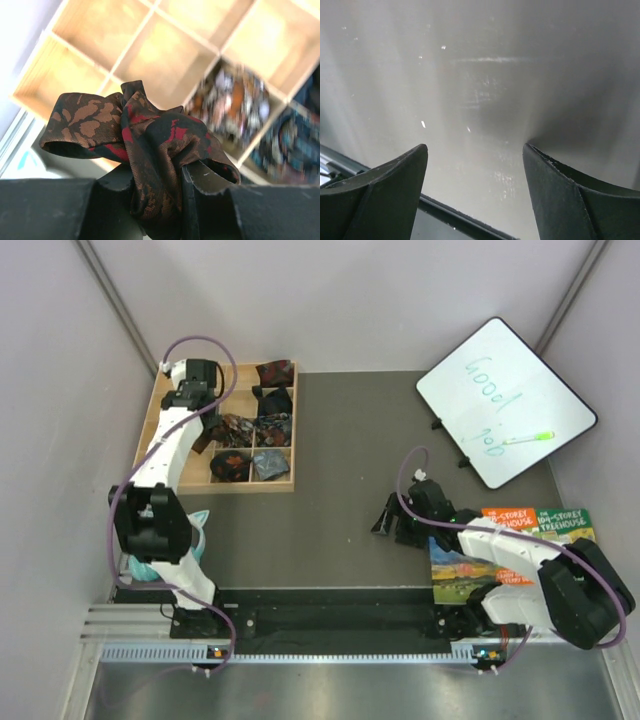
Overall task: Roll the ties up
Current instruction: Place the tie in the storage box.
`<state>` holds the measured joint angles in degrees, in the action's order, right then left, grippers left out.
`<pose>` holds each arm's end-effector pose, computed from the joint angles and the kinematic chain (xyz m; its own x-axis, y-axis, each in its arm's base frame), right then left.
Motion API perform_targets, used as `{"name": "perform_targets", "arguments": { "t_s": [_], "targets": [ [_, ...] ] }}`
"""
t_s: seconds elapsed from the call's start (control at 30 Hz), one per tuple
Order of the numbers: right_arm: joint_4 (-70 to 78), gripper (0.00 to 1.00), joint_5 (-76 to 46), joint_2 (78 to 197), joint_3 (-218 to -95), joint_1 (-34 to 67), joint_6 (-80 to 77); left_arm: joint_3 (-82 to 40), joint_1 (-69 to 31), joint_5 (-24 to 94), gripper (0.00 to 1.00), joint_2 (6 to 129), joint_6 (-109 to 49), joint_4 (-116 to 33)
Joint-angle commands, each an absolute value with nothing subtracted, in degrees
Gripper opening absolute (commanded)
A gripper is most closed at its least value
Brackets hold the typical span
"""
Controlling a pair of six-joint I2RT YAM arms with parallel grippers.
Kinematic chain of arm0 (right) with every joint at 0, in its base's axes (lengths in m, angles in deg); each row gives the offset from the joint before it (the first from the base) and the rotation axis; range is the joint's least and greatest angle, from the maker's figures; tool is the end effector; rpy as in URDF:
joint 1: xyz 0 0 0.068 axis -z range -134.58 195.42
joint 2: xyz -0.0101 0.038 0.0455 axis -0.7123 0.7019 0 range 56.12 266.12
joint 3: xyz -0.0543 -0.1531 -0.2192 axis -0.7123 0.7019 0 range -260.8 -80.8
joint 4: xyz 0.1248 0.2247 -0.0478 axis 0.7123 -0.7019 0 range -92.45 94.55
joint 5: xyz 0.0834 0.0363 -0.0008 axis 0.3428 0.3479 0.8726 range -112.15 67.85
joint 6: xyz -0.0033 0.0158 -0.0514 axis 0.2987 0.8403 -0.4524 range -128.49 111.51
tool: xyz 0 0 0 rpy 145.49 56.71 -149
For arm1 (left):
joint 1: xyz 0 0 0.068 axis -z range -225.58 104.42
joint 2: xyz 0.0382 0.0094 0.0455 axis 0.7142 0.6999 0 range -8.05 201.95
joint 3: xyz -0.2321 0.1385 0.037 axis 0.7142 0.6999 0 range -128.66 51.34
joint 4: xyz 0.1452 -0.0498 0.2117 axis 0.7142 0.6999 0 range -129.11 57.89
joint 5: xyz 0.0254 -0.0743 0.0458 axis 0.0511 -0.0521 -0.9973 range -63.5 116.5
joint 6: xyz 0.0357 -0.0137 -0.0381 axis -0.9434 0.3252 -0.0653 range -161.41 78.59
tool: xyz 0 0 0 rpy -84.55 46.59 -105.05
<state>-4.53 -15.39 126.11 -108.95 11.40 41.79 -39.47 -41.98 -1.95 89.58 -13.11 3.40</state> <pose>0.1809 0.1272 0.1580 -0.8858 0.3236 -0.3326 0.1005 0.8335 0.5433 0.3745 -0.0065 0.3257 -0.5457 -0.3833 -0.7452 -0.5831 0.8123 0.0092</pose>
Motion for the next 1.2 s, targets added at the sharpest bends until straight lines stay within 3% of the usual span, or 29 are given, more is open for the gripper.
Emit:
{"name": "perform_targets", "arguments": {
  "t_s": [0.0,0.43,0.7,1.17],
  "targets": [
    [0.5,0.78,-15.5,125.8,-106.6,11.1,38.0,-46.3,-44.8,-3.3,0.0,94.3,-13.8,-1.8],
    [7.1,0.77,-9.8,129.7,-105.9,11.0,34.1,-50.4,-48.0,-8.3,0.0,112.0,-17.2,-14.2],
    [7.9,0.77,-9.4,129.9,-105.7,11.0,34.0,-61.7,-48.8,-16.5,0.0,124.0,-18.8,-6.8],
    [7.9,0.76,-9.1,131.2,-106.4,11.0,34.0,-57.0,-48.7,-28.8,0.0,127.9,-17.3,-1.6]
  ]
}}
